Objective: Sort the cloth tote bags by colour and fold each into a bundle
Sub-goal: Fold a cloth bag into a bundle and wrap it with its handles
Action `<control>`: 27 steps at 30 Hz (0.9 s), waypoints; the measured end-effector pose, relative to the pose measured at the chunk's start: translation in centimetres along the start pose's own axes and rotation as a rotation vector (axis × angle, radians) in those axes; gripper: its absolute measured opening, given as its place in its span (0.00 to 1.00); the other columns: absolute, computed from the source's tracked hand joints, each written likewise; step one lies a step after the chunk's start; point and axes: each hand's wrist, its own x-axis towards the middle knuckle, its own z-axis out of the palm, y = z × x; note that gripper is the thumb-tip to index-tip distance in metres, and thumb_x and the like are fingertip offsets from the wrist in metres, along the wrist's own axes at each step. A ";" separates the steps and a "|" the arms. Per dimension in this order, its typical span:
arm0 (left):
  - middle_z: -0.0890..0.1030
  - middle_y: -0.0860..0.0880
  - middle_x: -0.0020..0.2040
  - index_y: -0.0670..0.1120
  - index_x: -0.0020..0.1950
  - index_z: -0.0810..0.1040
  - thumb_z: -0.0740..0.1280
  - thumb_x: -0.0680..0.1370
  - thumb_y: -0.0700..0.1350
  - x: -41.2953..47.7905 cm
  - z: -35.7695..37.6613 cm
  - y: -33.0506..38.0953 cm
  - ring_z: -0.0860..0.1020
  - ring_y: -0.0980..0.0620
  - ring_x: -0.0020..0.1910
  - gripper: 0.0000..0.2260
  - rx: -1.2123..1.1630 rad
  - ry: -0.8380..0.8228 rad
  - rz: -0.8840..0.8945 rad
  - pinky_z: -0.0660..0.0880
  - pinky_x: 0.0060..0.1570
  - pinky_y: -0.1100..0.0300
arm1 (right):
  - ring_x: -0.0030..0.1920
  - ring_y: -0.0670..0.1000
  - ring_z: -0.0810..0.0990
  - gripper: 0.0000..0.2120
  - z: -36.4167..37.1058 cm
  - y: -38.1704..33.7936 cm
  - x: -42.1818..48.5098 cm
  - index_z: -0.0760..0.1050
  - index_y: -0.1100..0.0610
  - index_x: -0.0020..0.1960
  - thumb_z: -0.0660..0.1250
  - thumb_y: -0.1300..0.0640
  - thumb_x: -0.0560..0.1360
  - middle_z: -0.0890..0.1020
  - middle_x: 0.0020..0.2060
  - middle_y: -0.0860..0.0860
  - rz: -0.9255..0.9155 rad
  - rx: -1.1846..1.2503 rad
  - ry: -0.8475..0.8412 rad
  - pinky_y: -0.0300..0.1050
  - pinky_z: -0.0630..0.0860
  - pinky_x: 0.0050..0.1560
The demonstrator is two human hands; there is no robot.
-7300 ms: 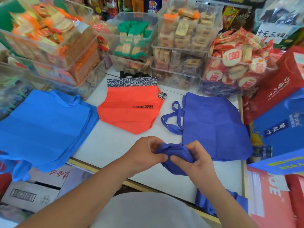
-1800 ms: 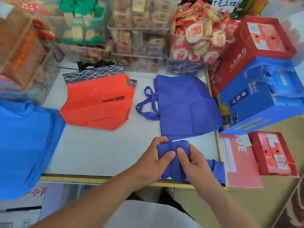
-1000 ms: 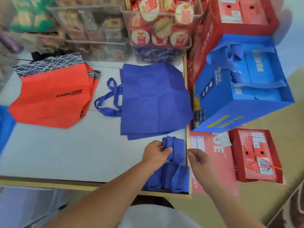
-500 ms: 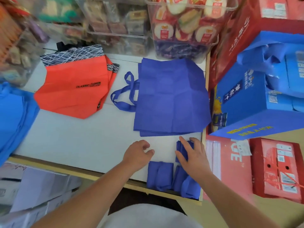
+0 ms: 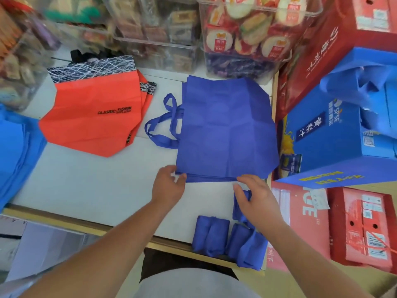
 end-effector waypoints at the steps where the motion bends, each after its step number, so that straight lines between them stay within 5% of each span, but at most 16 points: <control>1: 0.77 0.49 0.59 0.44 0.66 0.76 0.72 0.78 0.50 1.0 -0.1 0.6 0.80 0.49 0.53 0.19 0.002 -0.016 -0.011 0.78 0.57 0.53 | 0.67 0.52 0.75 0.17 -0.1 -0.5 0.5 0.80 0.55 0.64 0.67 0.47 0.80 0.79 0.64 0.49 -0.005 -0.014 -0.022 0.41 0.69 0.63; 6: 0.78 0.51 0.54 0.45 0.67 0.74 0.73 0.76 0.52 3.7 0.2 1.8 0.80 0.47 0.55 0.22 -0.013 -0.065 -0.132 0.78 0.58 0.52 | 0.81 0.50 0.53 0.35 -0.2 -1.5 3.7 0.69 0.51 0.76 0.49 0.30 0.80 0.63 0.79 0.49 0.038 -0.172 -0.270 0.51 0.53 0.80; 9: 0.80 0.53 0.48 0.47 0.58 0.78 0.74 0.75 0.51 3.8 0.4 1.8 0.81 0.50 0.50 0.16 -0.058 -0.039 -0.114 0.80 0.53 0.53 | 0.82 0.52 0.49 0.47 0.5 -0.7 5.4 0.66 0.49 0.78 0.35 0.24 0.72 0.62 0.80 0.50 0.069 -0.285 -0.368 0.54 0.43 0.81; 14: 0.80 0.51 0.40 0.47 0.44 0.77 0.74 0.75 0.51 3.1 0.8 2.6 0.80 0.51 0.40 0.10 -0.137 -0.079 -0.055 0.78 0.43 0.58 | 0.82 0.51 0.50 0.56 1.5 -0.1 5.8 0.69 0.48 0.75 0.25 0.21 0.66 0.68 0.77 0.47 0.052 -0.336 -0.380 0.55 0.38 0.80; 18: 0.80 0.45 0.40 0.47 0.42 0.73 0.69 0.79 0.49 2.4 0.0 3.4 0.81 0.45 0.40 0.10 -0.187 -0.130 0.019 0.82 0.47 0.45 | 0.81 0.52 0.55 0.57 0.8 -0.5 5.7 0.71 0.49 0.74 0.25 0.20 0.66 0.70 0.76 0.48 0.043 -0.321 -0.331 0.54 0.43 0.80; 23: 0.75 0.51 0.36 0.47 0.45 0.74 0.63 0.82 0.45 1.9 -5.7 5.2 0.73 0.51 0.36 0.07 -0.129 0.033 0.234 0.73 0.41 0.54 | 0.78 0.54 0.62 0.42 -0.3 -3.0 5.1 0.75 0.52 0.71 0.38 0.28 0.77 0.74 0.72 0.50 -0.030 -0.310 -0.178 0.59 0.51 0.79; 27: 0.79 0.51 0.39 0.46 0.52 0.79 0.64 0.81 0.44 4.2 -12.5 4.2 0.76 0.48 0.39 0.05 -0.057 0.137 0.263 0.71 0.40 0.56 | 0.78 0.53 0.62 0.42 1.5 -6.4 5.5 0.76 0.51 0.70 0.38 0.26 0.77 0.73 0.73 0.51 -0.058 -0.213 -0.217 0.55 0.55 0.78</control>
